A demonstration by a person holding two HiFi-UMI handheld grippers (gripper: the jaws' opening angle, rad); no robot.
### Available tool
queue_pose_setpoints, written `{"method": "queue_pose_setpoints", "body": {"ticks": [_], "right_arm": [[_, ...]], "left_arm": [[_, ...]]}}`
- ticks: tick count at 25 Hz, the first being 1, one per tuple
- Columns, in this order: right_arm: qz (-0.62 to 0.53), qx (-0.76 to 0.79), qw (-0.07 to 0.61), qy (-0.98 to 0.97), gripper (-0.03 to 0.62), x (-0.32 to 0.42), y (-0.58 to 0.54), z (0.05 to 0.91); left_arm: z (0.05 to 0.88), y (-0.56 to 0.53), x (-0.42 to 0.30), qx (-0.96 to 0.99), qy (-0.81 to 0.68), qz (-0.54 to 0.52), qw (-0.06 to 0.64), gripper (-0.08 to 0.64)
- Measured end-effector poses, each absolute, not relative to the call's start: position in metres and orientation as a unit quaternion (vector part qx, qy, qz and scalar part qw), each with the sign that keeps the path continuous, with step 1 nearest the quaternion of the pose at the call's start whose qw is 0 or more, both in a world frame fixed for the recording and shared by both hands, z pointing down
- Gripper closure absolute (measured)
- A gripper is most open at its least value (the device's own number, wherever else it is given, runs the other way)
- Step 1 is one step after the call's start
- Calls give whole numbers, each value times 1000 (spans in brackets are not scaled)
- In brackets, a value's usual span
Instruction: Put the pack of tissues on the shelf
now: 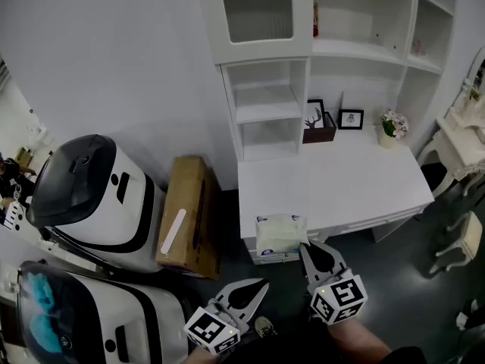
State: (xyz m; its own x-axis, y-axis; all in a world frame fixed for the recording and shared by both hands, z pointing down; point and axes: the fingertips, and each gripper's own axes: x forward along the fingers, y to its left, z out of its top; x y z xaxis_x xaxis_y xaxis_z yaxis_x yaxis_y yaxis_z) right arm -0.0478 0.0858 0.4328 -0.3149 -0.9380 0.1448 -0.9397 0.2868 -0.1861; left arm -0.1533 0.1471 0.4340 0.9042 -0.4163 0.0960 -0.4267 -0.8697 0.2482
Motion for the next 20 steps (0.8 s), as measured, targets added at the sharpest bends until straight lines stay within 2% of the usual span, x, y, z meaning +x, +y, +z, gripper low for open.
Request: {"method": "queue_pose_setpoints", "body": {"ticks": [20], "right_arm": [[123,594,6,-795,583,-50,85,430]], "left_arm": [[433,147,-159,969,-208,10,131,555]]}}
